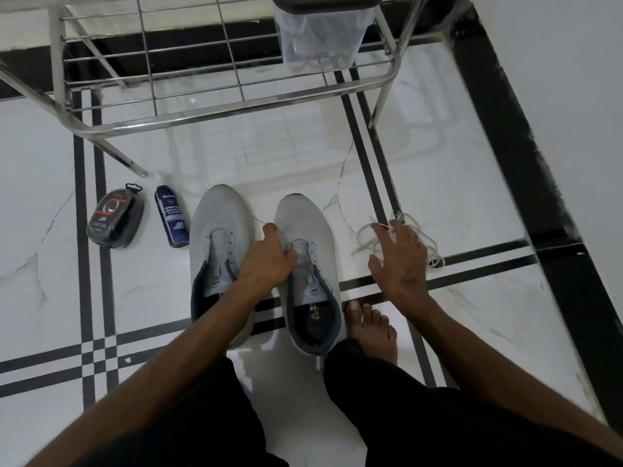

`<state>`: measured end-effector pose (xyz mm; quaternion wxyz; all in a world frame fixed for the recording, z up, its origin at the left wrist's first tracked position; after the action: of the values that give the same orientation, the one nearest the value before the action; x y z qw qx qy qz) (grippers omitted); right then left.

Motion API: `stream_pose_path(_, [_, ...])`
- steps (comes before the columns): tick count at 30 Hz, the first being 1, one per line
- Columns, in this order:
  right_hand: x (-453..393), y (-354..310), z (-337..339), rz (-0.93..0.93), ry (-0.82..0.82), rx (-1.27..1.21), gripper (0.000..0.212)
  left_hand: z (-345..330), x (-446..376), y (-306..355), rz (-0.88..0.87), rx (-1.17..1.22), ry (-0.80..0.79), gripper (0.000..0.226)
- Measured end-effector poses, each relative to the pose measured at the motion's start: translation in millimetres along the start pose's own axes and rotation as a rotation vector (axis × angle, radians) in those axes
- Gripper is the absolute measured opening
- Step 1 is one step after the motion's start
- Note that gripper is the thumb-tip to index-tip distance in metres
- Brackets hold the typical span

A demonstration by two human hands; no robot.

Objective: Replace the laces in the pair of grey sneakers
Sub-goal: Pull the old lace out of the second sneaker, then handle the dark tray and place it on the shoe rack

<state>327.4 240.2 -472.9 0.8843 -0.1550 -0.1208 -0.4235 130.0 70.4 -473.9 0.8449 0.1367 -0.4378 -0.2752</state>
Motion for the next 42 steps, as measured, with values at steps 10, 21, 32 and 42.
stream_pose_path(10, [-13,27,-34,-0.132,-0.234,-0.214,0.085,4,3,19,-0.065,-0.074,-0.040,0.056])
stream_pose_path(21, [22,-56,1,0.077,-0.264,-0.565,0.065,39,26,15,-0.145,-0.095,0.120,0.044])
stream_pose_path(32, [28,-135,-28,0.175,-0.589,-0.572,0.079,51,65,-101,0.111,-0.159,0.005,0.080])
stream_pose_path(42, [12,-182,-25,0.245,-0.607,-0.521,0.077,67,67,-124,0.139,-0.119,0.085,0.081])
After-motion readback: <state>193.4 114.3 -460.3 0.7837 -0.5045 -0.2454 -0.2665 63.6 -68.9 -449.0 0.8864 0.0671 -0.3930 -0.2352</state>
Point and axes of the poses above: each hand's wrist, its own x-axis away from the middle knuckle, its own z-axis out of the back of the hand, y = z × x, the point moved 10 cm from there along -x, towards the middle knuckle, and after that the axes turned 8 degrees about -y, right-handed, at the moved point
